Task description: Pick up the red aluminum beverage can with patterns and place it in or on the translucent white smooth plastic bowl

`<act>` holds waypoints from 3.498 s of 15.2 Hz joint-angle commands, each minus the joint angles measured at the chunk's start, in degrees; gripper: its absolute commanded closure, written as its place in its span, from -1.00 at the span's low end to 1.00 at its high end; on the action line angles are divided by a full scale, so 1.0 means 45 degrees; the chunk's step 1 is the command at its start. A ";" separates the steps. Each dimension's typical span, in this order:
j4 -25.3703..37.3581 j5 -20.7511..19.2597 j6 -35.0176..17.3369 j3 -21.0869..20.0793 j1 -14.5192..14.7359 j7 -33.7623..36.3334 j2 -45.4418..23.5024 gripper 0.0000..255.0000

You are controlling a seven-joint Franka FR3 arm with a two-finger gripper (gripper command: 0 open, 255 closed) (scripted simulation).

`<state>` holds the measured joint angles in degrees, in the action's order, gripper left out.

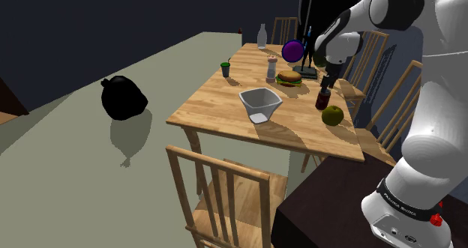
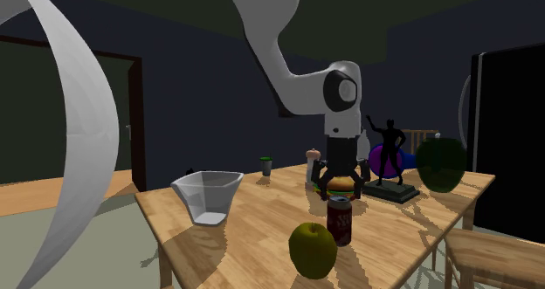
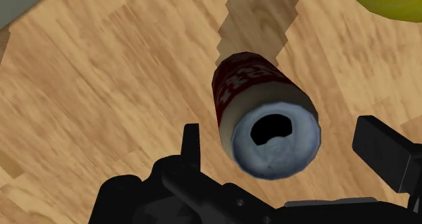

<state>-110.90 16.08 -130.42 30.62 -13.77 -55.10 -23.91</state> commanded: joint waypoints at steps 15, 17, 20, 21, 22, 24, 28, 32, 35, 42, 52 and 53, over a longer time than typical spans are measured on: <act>-0.0100 0.0389 -0.0583 -0.0234 -0.0184 -0.0259 -0.0547 1.00; -0.0099 0.0389 -0.0583 -0.0234 -0.0184 -0.0259 -0.0547 1.00; -0.0102 0.0389 -0.0584 -0.0233 -0.0184 -0.0259 -0.0546 1.00; -0.0102 0.0388 -0.0584 -0.0233 -0.0184 -0.0260 -0.0546 1.00; -0.0100 0.0390 -0.0584 -0.0234 -0.0185 -0.0260 -0.0548 1.00; -0.0055 0.0228 -0.0336 -0.0131 -0.0109 -0.0156 -0.0319 1.00; 0.0068 -0.0090 0.0173 0.0057 0.0030 0.0048 0.0121 1.00; 0.0238 -0.0394 0.0699 0.0221 0.0152 0.0244 0.0536 1.00; 0.0396 -0.0611 0.1105 0.0327 0.0231 0.0385 0.0828 1.00; 0.0868 -0.1067 0.2087 0.0526 0.0380 0.0682 0.1438 1.00; 0.1800 -0.1569 0.3572 0.0708 0.0505 0.1016 0.2113 1.00; 0.1910 -0.1609 0.3726 0.0720 0.0513 0.1043 0.2167 1.00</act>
<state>-102.42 9.14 -114.15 33.80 -11.60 -50.62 -14.61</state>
